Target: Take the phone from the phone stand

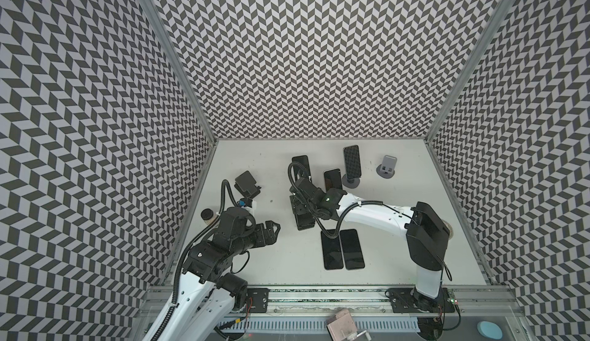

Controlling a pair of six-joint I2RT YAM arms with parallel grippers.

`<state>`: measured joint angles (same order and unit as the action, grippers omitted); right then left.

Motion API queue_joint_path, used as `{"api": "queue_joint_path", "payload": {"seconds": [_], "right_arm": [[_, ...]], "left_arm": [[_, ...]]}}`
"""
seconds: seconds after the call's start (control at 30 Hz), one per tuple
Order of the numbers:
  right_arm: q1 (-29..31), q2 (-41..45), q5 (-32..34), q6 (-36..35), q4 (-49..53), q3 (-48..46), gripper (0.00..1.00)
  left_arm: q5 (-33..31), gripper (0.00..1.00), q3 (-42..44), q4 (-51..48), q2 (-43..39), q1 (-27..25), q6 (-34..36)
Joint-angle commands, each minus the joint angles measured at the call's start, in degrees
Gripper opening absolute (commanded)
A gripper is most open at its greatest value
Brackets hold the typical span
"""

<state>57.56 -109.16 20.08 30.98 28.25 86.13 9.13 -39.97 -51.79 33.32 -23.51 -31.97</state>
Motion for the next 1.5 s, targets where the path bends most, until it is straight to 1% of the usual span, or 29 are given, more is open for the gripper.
{"api": "queue_joint_path", "payload": {"seconds": [0.0,0.27,0.5,0.8,1.07,1.23,1.47], "right_arm": [[-0.3,0.0,0.3,-0.6,-1.2,0.4,0.76],[-0.3,0.9,-0.6,-0.7,-1.1,0.0,0.72],[-0.3,1.8,0.9,-1.1,-0.2,-0.2,0.72],[-0.3,4.3,1.7,-0.9,0.2,-1.4,0.67],[-0.3,6.0,0.8,-1.6,1.5,-1.0,0.65],[-0.2,7.6,0.2,-1.2,1.6,-1.0,0.6],[-0.2,10.9,-1.2,-1.2,3.0,-1.0,0.57]], "left_arm": [[0.7,0.9,0.3,1.1,-0.3,0.3,0.6],[1.4,0.9,0.5,1.4,0.3,0.4,0.8],[1.3,0.9,0.5,1.4,0.5,0.4,0.6],[1.3,0.9,0.5,1.6,-0.2,0.4,0.6],[1.0,0.9,0.1,1.8,0.1,1.5,1.2],[0.7,0.9,-0.4,1.7,-0.9,1.5,1.3],[-0.3,0.88,-1.9,0.6,-3.9,1.4,1.3]]}}
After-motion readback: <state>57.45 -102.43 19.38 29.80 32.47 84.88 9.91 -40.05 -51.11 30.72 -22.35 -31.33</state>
